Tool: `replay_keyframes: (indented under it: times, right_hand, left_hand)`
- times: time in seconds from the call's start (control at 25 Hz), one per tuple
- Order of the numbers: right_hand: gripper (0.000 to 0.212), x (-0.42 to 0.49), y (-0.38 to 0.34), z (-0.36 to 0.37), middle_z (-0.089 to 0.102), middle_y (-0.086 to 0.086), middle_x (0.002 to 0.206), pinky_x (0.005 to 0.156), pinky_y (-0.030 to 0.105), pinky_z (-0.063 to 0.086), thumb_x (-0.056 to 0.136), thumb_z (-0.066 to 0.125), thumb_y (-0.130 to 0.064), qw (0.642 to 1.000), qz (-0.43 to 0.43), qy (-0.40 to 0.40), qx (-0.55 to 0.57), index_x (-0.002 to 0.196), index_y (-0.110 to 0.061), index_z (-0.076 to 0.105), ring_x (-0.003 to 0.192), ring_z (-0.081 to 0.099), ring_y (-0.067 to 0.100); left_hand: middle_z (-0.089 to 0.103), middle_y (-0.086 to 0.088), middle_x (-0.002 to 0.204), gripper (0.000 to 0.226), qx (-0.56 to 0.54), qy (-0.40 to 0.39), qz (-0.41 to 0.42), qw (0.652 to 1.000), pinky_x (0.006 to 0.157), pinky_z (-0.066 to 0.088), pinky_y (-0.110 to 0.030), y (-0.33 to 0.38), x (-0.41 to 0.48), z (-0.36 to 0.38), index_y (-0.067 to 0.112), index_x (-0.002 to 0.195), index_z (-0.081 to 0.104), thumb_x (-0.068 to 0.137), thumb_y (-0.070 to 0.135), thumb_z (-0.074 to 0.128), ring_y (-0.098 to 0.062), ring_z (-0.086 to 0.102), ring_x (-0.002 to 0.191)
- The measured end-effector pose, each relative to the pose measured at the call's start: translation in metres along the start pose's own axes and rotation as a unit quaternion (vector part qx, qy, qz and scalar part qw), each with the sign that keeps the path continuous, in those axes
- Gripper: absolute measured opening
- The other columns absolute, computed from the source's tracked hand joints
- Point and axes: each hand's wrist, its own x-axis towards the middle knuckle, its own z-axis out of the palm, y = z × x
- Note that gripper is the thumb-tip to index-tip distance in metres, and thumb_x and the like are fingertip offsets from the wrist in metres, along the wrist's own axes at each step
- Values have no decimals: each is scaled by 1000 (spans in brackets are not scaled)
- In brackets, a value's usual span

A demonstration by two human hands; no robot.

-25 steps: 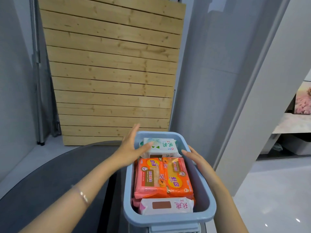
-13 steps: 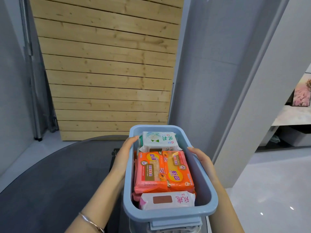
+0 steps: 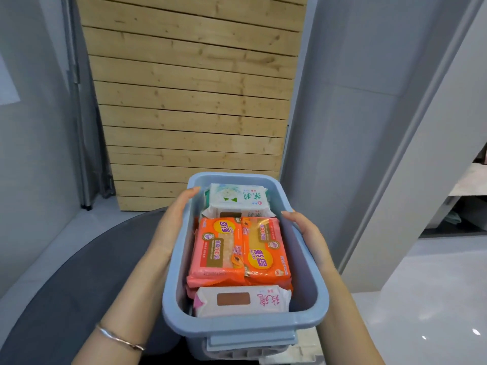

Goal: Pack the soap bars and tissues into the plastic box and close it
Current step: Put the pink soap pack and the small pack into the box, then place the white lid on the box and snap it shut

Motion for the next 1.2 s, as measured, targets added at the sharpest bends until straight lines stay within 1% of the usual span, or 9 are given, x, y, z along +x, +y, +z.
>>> replay_keyframes:
  times: [0.16, 0.36, 0.44, 0.56, 0.64, 0.76, 0.92, 1.08, 1.2]
  right_hand:
    - [32, 7, 33, 43, 73, 13, 68, 51, 28, 57, 84, 56, -36, 998, 46, -41, 7, 81, -11, 75, 55, 70, 22]
    - [49, 21, 70, 79, 68, 15, 83, 72, 37, 51, 76, 62, -35, 998, 55, -39, 10, 116, -8, 62, 73, 65, 27]
    - [50, 25, 76, 85, 70, 14, 81, 69, 36, 53, 73, 64, -34, 997, 56, -44, 20, 116, -9, 62, 70, 67, 26]
    - [49, 29, 75, 85, 72, 13, 73, 61, 33, 54, 65, 65, -36, 997, 64, -32, 8, 106, -10, 64, 62, 70, 24]
    - [54, 29, 75, 83, 72, 14, 77, 64, 34, 54, 62, 67, -38, 998, 62, -17, -14, 109, -11, 64, 65, 70, 25]
    - [50, 21, 71, 83, 72, 16, 90, 69, 38, 57, 73, 67, -38, 997, 45, -9, -54, 116, -13, 63, 76, 70, 27]
    - [59, -2, 63, 61, 57, 0, 137, 108, 44, 41, 85, 58, -53, 981, -29, 27, -190, 137, -28, 48, 122, 57, 19]
    - [44, -51, 70, 2, 58, -30, 127, 106, 25, 37, 77, 59, -61, 926, -113, 55, -356, 118, -45, 60, 123, 50, -5]
    - [49, -82, 88, -46, 60, -34, 120, 105, 19, 34, 66, 64, -66, 866, -119, 78, -479, 111, -46, 64, 122, 48, -12]
  left_hand:
    - [64, -14, 63, 59, -6, 19, -25, 999, 73, 49, -38, 7, -20, -58, 16, 85, 76, 50, 62, 69, -29, 62, 58]
    - [71, -14, 67, 53, -29, 13, -40, 999, 61, 56, -31, 1, -31, -104, 18, 85, 78, 57, 62, 68, -27, 68, 57]
    - [73, -12, 63, 43, -61, -7, -32, 998, 48, 55, -26, -2, -29, -112, 21, 78, 80, 64, 58, 63, -24, 70, 53]
    - [75, -14, 67, 41, -74, -23, -41, 996, 47, 54, -26, -8, -19, -116, 21, 78, 80, 65, 56, 62, -25, 72, 56]
    - [75, -17, 80, 52, -60, -25, -48, 997, 59, 58, -33, -8, -15, -116, 19, 91, 78, 58, 58, 67, -29, 73, 68]
    - [67, -19, 117, 75, 5, 11, -31, 999, 99, 47, -50, -4, -17, -114, 22, 121, 64, 59, 64, 65, -36, 64, 105]
    - [57, -2, 134, 60, 110, 93, 71, 987, 108, 38, -45, 4, -38, -107, 27, 130, 53, 81, 62, 50, -24, 54, 123]
    - [59, 18, 122, 43, 155, 90, 189, 965, 81, 44, -14, 12, -76, -89, 37, 120, 57, 83, 58, 48, 4, 56, 111]
    - [61, 29, 109, 41, 224, 40, 237, 944, 61, 44, -2, 12, -98, -72, 48, 110, 60, 76, 65, 46, 25, 54, 91]
